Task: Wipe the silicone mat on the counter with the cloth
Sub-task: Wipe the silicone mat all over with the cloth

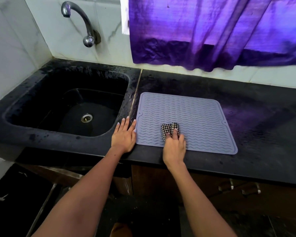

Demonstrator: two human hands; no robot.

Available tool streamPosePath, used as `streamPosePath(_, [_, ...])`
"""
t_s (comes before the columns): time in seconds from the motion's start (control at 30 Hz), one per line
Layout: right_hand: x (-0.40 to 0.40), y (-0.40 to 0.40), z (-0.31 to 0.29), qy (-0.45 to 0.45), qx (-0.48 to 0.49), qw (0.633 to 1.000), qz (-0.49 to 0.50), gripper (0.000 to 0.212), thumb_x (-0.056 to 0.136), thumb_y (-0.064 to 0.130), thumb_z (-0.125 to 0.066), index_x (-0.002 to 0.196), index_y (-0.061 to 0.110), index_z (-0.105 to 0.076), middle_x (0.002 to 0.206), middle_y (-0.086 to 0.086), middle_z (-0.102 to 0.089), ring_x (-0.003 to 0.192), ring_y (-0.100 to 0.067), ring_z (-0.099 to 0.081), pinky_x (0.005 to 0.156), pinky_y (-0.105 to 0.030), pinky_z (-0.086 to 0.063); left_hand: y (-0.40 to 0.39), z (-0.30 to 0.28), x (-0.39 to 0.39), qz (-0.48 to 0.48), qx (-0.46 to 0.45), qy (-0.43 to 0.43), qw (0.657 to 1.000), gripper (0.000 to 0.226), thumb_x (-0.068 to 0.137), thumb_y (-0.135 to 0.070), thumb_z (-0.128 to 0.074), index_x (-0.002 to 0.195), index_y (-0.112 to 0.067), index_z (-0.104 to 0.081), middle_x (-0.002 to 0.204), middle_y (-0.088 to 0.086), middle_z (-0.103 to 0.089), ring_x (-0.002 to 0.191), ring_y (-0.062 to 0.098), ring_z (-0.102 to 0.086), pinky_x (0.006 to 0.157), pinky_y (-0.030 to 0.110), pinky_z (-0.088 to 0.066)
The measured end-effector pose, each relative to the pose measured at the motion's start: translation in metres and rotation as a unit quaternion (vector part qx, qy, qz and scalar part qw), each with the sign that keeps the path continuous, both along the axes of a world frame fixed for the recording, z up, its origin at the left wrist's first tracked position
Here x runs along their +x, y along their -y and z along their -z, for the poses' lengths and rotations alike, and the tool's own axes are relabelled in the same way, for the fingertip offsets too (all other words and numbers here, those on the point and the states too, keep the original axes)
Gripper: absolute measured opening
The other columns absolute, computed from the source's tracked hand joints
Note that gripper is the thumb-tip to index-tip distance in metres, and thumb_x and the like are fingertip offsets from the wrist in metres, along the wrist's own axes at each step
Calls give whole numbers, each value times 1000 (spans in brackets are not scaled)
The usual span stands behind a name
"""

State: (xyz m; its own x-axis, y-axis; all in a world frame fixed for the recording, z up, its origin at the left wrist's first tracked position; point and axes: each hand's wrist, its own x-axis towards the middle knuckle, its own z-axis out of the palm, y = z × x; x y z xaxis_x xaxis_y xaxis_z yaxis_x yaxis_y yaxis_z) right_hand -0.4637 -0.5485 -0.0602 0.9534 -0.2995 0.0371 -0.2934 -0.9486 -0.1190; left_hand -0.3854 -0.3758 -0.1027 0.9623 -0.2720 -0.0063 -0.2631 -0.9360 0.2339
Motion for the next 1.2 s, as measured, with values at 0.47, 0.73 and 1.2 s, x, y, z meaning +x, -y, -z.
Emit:
streamPosePath(0.47, [18, -62, -7, 8, 37, 998, -56, 34, 92, 6, -47, 125, 7, -54, 144, -14, -38, 125, -31, -34, 101, -39, -33, 0, 2, 0, -12, -26, 17, 999, 49, 102, -32, -20, 150, -24, -16, 160, 4, -6, 148, 18, -2, 121, 35, 0])
streamPosePath(0.73, [22, -66, -5, -31, -6, 996, -77, 37, 95, 8, -39, 130, 2, -50, 147, -18, -35, 128, -32, -31, 102, -40, -30, 1, 2, -1, -11, -19, 20, 1000, 49, 102, -31, -20, 151, -24, -14, 160, 5, -4, 148, 19, -1, 121, 35, 0])
streamPosePath(1.2, [23, -87, -5, -52, 12, 993, -107, 42, 101, 18, -28, 137, 3, -43, 152, -18, -26, 133, -33, -25, 105, -43, -27, 0, 1, 1, -4, -10, 8, 1000, 52, 102, -33, -21, 151, -22, -9, 161, 6, 1, 148, 19, 3, 122, 36, 2])
